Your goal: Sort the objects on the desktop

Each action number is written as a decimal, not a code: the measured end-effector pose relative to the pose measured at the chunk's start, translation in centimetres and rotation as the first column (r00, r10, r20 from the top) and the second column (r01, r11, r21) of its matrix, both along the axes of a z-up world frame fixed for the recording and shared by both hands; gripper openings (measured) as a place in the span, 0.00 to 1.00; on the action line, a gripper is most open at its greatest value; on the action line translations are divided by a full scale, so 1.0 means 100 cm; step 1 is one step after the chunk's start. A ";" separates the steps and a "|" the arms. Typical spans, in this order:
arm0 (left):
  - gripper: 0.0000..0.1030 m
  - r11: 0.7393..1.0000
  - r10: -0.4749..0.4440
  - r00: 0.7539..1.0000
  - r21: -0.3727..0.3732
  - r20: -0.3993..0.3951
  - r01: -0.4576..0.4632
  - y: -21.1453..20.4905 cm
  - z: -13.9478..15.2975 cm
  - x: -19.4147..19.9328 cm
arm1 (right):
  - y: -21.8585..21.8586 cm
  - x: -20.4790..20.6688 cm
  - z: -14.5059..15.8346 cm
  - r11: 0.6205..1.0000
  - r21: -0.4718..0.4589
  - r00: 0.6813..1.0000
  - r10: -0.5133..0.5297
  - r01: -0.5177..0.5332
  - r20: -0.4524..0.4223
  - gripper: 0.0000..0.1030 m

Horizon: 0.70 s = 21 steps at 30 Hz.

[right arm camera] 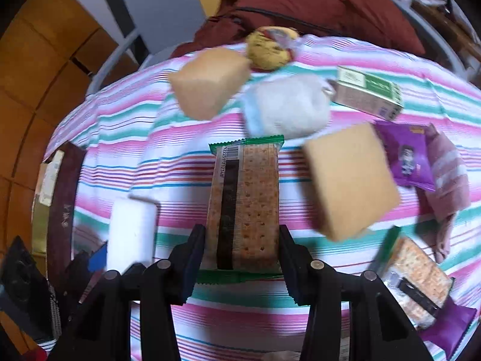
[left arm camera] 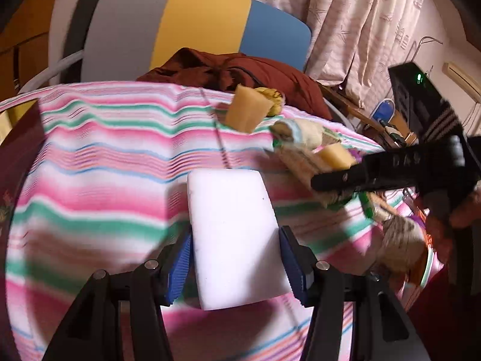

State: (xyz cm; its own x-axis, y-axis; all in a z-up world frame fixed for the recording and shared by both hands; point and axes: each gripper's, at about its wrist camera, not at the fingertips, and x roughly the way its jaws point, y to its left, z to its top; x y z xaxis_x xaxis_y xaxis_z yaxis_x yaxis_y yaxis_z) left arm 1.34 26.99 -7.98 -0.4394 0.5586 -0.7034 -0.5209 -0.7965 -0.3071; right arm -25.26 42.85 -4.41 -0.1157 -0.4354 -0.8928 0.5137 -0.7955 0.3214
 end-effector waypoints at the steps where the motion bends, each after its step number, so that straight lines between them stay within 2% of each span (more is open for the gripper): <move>1: 0.55 1.000 0.010 1.000 0.014 0.014 -0.010 -0.007 -0.001 0.001 | -0.001 0.004 0.004 1.000 -0.012 1.000 0.007 -0.007 -0.002 0.46; 6: 0.55 0.997 0.043 0.997 0.066 0.062 -0.047 -0.031 -0.006 0.008 | -0.009 0.030 0.016 0.997 -0.058 0.998 0.056 -0.055 0.028 0.46; 11: 0.55 0.999 0.029 0.999 0.043 0.018 -0.030 -0.043 0.003 0.026 | -0.026 0.055 0.022 0.991 -0.087 0.994 0.103 -0.099 0.036 0.46; 17: 0.55 0.998 0.030 0.999 0.065 -0.031 -0.027 -0.076 0.023 0.046 | -0.044 0.086 0.031 0.986 -0.127 0.992 0.117 -0.109 0.052 0.46; 21: 0.55 0.994 0.056 0.998 0.096 -0.032 -0.053 -0.102 0.035 0.050 | -0.058 0.100 0.041 0.978 -0.166 0.989 0.135 -0.124 0.059 0.46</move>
State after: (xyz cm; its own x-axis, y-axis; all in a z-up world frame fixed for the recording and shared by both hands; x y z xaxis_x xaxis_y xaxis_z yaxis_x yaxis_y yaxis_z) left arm 6.32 16.80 -4.45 -0.4943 0.5967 -0.6322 -0.4892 -0.7921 -0.3652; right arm -15.25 37.08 -0.34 0.0115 -0.5814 -0.8135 0.5806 -0.6585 0.4788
